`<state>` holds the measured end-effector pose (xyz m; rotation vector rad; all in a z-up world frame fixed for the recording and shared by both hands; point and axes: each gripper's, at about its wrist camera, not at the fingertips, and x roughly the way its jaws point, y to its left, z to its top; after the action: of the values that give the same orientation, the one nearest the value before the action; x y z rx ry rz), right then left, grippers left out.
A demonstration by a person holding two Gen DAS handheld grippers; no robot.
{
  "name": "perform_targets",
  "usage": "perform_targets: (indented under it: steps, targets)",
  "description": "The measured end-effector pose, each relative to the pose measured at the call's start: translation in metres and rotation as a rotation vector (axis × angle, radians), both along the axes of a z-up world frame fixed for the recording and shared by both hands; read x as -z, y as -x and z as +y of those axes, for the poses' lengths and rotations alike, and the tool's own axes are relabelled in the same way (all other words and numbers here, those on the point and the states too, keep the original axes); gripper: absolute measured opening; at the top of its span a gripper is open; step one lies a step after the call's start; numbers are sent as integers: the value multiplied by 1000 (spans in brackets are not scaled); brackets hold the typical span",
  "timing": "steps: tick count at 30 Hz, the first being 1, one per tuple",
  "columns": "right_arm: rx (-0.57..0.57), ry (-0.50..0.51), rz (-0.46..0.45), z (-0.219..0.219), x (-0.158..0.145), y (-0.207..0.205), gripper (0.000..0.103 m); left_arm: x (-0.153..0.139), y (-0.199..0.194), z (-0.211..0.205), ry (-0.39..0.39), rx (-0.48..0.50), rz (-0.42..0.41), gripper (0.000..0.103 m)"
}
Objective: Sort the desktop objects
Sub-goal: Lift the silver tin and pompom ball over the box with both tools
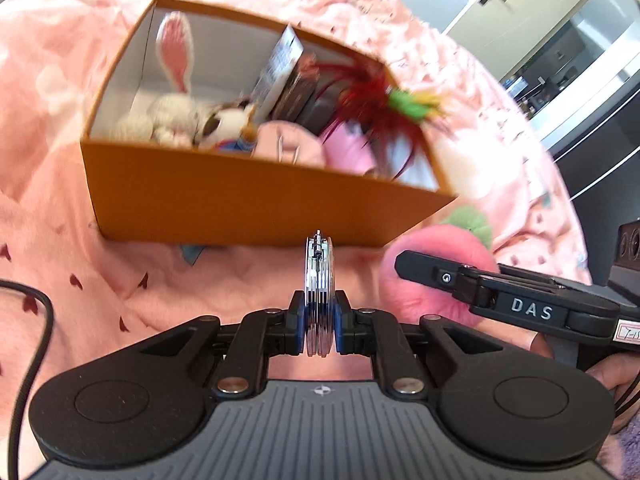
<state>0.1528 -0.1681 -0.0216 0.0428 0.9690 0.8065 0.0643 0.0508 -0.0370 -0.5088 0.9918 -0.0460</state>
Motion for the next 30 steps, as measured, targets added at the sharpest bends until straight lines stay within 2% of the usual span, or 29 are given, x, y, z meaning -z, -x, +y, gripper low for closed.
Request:
perform_targets:
  steps: [7, 13, 15, 17, 20, 25, 30]
  targets:
    - [-59, -91, -86, 15, -45, -3, 46, -39, 0, 16, 7, -37, -89, 15]
    - [-109, -149, -129, 42, -74, -24, 40, -71, -11, 37, -40, -65, -172, 15]
    - [-116, -152, -144, 53, -80, -33, 33, -79, -19, 45, -65, -81, -194, 15]
    - [-122, -154, -145, 63, -80, -45, 10, -85, -26, 53, -80, -97, -210, 15]
    - [-129, -147, -131, 80, -76, -61, 2, -89, -37, 65, -94, -120, -220, 15]
    - [-126, -139, -116, 87, -71, -74, 2, -88, -41, 79, -97, -143, -222, 15]
    - [-116, -66, -100, 91, -56, -83, 9, -79, -44, 88, -94, -158, -194, 15]
